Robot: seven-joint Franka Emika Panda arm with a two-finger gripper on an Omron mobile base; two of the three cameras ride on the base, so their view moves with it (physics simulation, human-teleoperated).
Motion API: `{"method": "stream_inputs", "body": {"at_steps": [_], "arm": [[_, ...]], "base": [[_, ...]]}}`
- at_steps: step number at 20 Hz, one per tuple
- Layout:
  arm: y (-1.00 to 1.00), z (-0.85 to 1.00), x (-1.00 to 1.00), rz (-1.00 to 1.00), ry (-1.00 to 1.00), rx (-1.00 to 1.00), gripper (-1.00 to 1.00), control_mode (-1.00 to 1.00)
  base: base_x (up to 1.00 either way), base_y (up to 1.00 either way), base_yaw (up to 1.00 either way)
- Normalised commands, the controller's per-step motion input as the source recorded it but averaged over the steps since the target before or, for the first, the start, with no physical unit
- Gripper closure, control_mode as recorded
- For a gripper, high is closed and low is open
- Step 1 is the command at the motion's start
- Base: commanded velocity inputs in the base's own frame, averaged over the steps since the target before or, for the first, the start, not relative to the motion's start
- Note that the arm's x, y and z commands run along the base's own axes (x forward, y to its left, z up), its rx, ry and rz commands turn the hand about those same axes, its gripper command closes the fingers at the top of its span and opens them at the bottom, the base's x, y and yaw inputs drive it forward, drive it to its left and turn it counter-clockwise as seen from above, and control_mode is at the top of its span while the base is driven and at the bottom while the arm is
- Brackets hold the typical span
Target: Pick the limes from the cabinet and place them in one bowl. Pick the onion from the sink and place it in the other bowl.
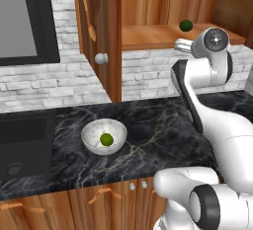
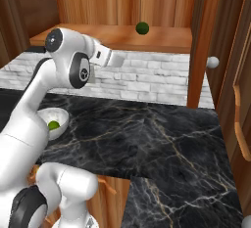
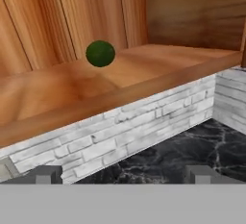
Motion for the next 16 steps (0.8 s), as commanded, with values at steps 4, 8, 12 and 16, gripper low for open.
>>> {"method": "stream_inputs", "body": {"at_steps": [4, 8, 12, 16], "arm": [[-0.21, 0.53, 0.38, -0.05, 0.09, -0.02, -1.00, -1.00], [-0.22, 0.37, 0.63, -0.02, 0.17, -0.02, -1.00, -1.00], [-0.27, 0.00, 0.61, -0.04, 0.08, -0.01, -1.00, -1.00], [-0.29, -0.04, 0.74, 0.12, -0.04, 0.00, -1.00, -1.00]], "base": [[0.00, 0.00, 0.00], [0.00, 0.00, 0.00], [0.00, 0.00, 0.00], [0.00, 0.00, 0.00]]}}
